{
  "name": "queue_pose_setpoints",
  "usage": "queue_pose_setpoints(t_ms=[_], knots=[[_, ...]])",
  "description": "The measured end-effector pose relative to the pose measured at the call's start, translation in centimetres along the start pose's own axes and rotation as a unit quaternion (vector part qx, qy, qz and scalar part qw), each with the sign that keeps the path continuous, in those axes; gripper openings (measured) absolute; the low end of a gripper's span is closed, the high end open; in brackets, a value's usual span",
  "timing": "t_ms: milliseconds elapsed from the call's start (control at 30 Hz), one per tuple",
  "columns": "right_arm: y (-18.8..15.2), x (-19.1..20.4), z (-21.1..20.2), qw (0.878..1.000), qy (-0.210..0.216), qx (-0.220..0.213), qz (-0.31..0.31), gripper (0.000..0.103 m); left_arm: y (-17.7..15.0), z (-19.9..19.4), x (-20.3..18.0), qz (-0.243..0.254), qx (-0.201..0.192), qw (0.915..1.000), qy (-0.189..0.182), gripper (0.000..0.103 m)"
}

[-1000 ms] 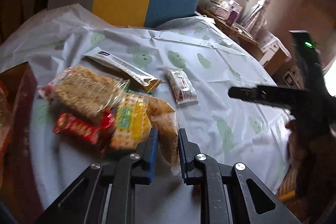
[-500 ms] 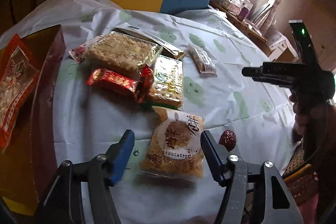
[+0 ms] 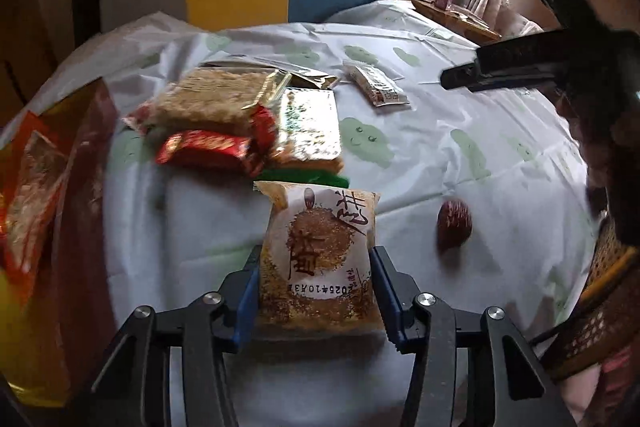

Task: Organize snacks
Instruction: 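Grasp the white-and-brown cake packet with the left tool while the right tool approaches the crackers, then release the cake packet into the gold tray while the right tool grasps the WEIDAN crackers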

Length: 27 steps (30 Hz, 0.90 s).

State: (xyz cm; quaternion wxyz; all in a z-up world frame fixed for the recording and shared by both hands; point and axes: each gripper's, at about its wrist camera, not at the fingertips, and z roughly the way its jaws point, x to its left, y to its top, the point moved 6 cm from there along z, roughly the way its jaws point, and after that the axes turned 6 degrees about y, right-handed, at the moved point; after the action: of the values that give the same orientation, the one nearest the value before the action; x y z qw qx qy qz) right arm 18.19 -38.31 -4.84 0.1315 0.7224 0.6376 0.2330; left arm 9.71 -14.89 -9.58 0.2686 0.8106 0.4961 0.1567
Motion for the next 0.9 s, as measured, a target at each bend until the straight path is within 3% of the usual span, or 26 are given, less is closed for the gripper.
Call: queue_pose_setpoints(t_ms=[133, 300, 467, 633, 700, 900], knots=[[-0.2, 3.0, 0.1, 0.998, 0.035, -0.002, -0.048, 0.041, -1.8, -1.3, 1.3, -0.016, -0.020, 0.9997, -0.001, 0.052], [-1.5, 6.9, 1.3, 0.992, 0.089, 0.030, -0.085, 0.041, -3.3, -2.1, 2.5, -0.040, -0.032, 0.9987, -0.006, 0.052], [-1.7, 9.4, 3.0, 0.991, 0.114, 0.051, -0.056, 0.041, -3.5, -2.1, 2.7, -0.052, -0.035, 0.9980, -0.010, 0.052], [-0.8, 10.6, 5.2, 0.993, 0.103, 0.064, -0.008, 0.043, -3.5, -2.0, 3.0, -0.063, -0.038, 0.9971, -0.019, 0.052], [-0.5, 11.3, 6.2, 0.993, 0.095, 0.069, 0.003, 0.052, -3.4, -2.0, 3.0, -0.064, -0.039, 0.9970, -0.020, 0.052], [0.3, 12.4, 8.2, 0.994, 0.079, 0.072, 0.018, 0.058, -3.6, -2.1, 3.0, -0.068, -0.041, 0.9966, -0.024, 0.052]])
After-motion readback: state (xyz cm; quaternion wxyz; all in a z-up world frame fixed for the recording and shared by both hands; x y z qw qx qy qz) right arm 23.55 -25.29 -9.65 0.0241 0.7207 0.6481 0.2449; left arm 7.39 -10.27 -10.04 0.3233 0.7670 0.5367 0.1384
